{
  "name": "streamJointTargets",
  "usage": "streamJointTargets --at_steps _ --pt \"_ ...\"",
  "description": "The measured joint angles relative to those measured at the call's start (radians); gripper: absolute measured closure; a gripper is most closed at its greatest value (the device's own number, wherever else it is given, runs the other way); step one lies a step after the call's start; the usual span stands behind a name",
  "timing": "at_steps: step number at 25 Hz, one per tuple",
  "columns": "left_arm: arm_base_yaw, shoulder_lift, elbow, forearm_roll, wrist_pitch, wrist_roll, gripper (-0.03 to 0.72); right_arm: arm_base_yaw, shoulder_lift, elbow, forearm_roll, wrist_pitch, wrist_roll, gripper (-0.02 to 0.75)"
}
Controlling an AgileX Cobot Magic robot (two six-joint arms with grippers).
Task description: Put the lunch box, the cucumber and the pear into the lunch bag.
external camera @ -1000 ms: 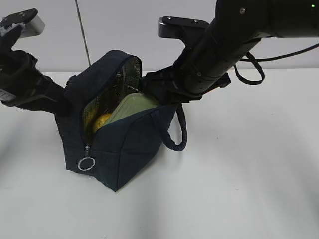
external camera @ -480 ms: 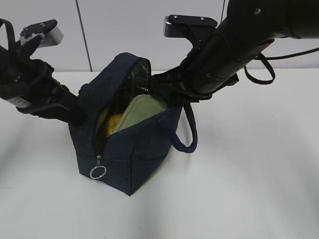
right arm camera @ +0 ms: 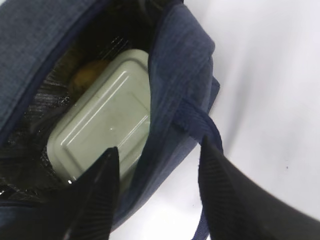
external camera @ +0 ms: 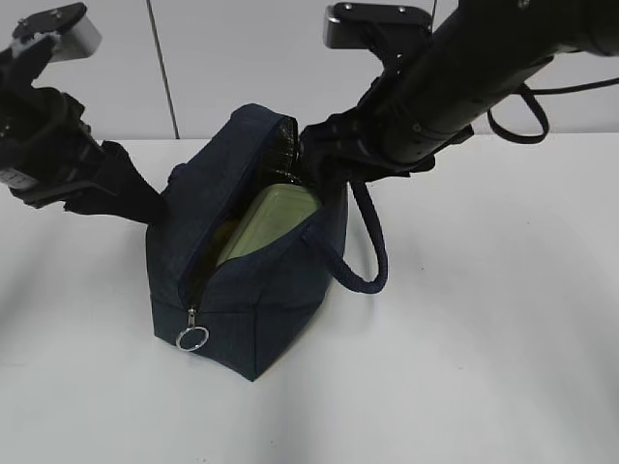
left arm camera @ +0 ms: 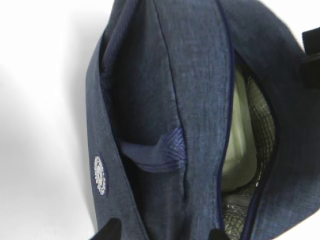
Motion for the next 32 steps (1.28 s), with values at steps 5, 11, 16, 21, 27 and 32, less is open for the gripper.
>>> streamJointTargets --at_steps 5,11,16,21,27,32 --pt "0.000 -0.064 0.000 0.011 -0.001 0.000 0.365 0.000 -0.056 0.004 -0.011 -0.006 -0.019 0.335" --pt "0.000 -0.139 0.014 0.080 -0.010 -0.050 0.365 0.000 -0.136 0.087 -0.019 -0.050 -0.040 0.335" --pt "0.000 -0.207 0.102 0.116 -0.084 -0.074 0.376 0.010 -0.222 0.218 -0.023 -0.135 -0.065 0.335" --pt "0.000 -0.299 0.230 0.121 -0.216 -0.076 0.405 0.032 -0.317 0.389 -0.025 -0.283 -0.084 0.335" --pt "0.000 -0.395 0.372 0.124 -0.361 -0.075 0.416 0.035 -0.390 0.552 -0.025 -0.454 -0.086 0.335" --pt "-0.010 -0.443 0.419 0.189 -0.392 -0.072 0.418 0.079 -0.402 0.651 -0.025 -0.566 -0.086 0.335"
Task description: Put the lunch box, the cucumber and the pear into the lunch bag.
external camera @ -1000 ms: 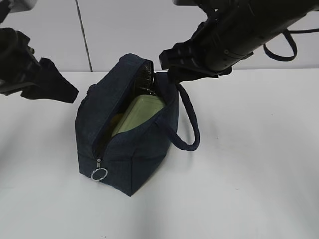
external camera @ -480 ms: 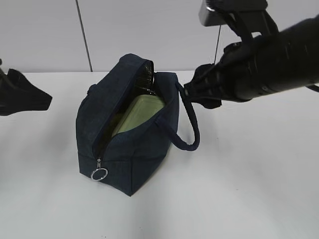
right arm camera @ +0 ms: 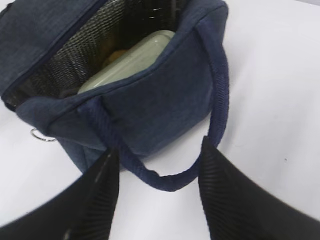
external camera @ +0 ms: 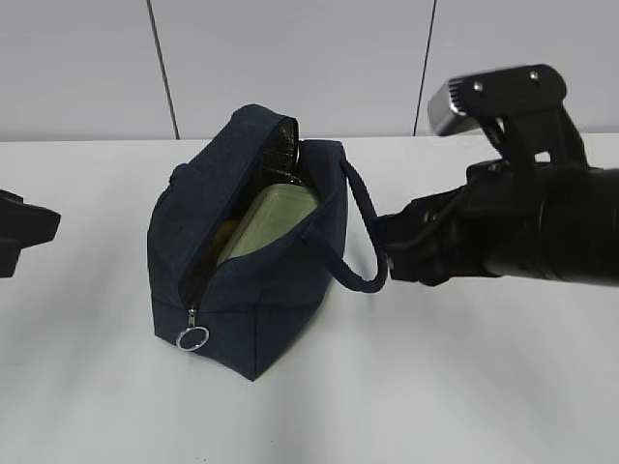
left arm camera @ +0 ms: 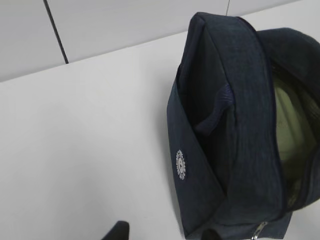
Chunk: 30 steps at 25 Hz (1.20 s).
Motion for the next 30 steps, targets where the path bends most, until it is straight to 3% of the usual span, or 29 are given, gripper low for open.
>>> streamJointTargets --at_steps 9,12,18,26,30 --pt "-0.036 -0.014 0.003 0.205 0.073 -0.027 0.454 0.101 0.000 0.038 -0.004 -0.069 -0.002 0.335" --pt "-0.036 -0.010 0.004 0.283 0.103 -0.168 0.454 0.101 0.000 0.038 -0.006 -0.072 -0.002 0.349" --pt "-0.037 0.006 0.007 0.543 0.169 -0.541 0.455 0.101 0.000 0.038 -0.006 -0.072 -0.002 0.415" --pt "-0.095 -0.113 0.193 0.468 -0.269 -0.608 0.455 0.102 0.000 0.045 -0.006 -0.086 -0.002 0.423" --pt "-0.122 -0.153 0.270 0.486 -0.336 -0.609 0.453 0.111 0.000 0.068 -0.008 -0.128 0.006 0.429"
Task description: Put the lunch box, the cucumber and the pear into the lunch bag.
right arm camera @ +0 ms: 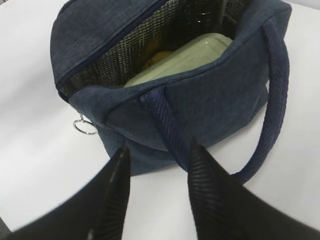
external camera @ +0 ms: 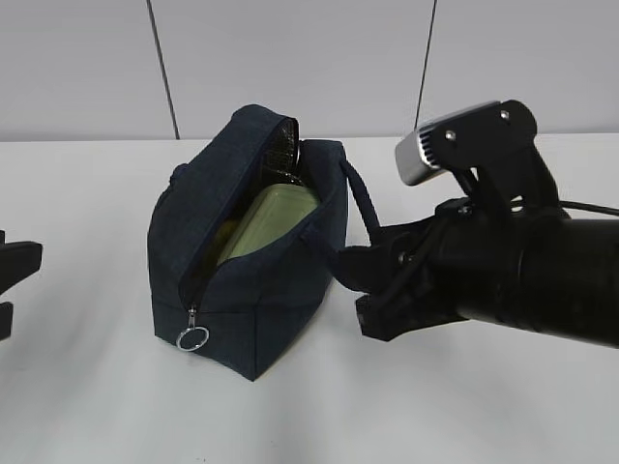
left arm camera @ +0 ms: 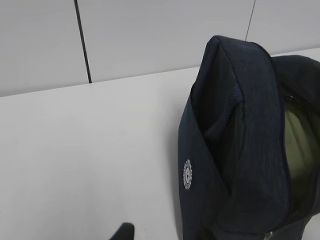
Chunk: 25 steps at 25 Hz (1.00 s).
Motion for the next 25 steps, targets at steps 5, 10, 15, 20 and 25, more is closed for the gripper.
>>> streamJointTargets --at_steps 5,10,15,20,25 --pt "-0.003 -0.002 0.010 0.004 -0.041 0.000 0.453 0.082 0.005 0.084 -0.063 -0.136 0.019 0.433" --pt "-0.006 -0.018 0.010 0.008 -0.060 0.000 0.453 0.133 0.110 0.108 -0.149 -0.268 0.060 0.435" --pt "-0.007 -0.019 0.010 0.008 -0.058 0.000 0.453 0.133 0.257 0.101 -0.284 -0.410 0.142 0.435" --pt "-0.007 -0.019 0.010 0.010 -0.021 0.000 0.453 0.133 0.384 0.034 -0.439 -0.476 0.215 0.436" --pt "-0.007 -0.019 0.010 0.009 0.006 0.000 0.453 0.133 0.478 -0.076 -0.463 -0.447 0.223 0.436"
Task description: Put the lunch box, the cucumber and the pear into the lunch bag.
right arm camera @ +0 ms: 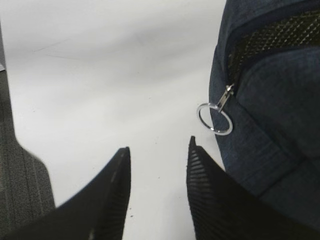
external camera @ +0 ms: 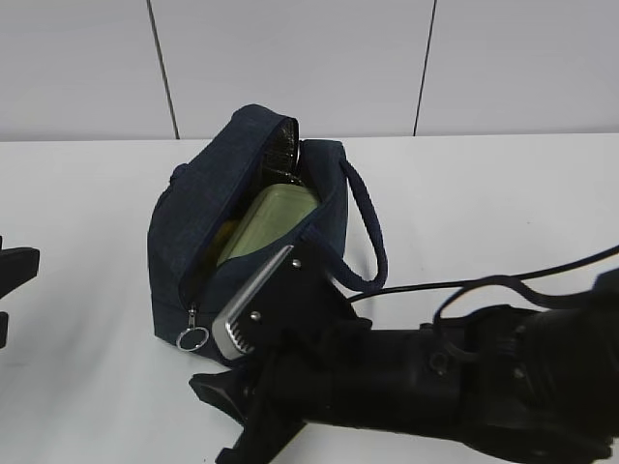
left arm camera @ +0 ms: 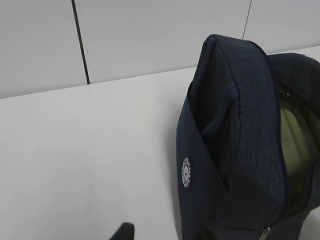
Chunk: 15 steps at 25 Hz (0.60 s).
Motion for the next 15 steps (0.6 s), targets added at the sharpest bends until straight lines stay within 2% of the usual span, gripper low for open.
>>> streamJointTargets --at_steps 5,8,11,15 --pt "0.000 0.000 0.000 -0.001 0.000 0.000 0.452 0.000 0.072 -0.092 0.021 0.090 0.001 0.434" --pt "0.000 0.000 0.000 -0.004 0.000 0.000 0.452 0.000 0.104 -0.116 0.027 0.101 0.002 0.379" --pt "0.000 0.000 0.000 -0.012 0.000 0.000 0.452 0.000 0.126 -0.132 0.038 0.105 0.005 0.287" --pt "0.000 0.000 0.000 -0.014 0.000 0.000 0.452 0.000 0.152 -0.152 0.047 0.109 0.010 0.248"
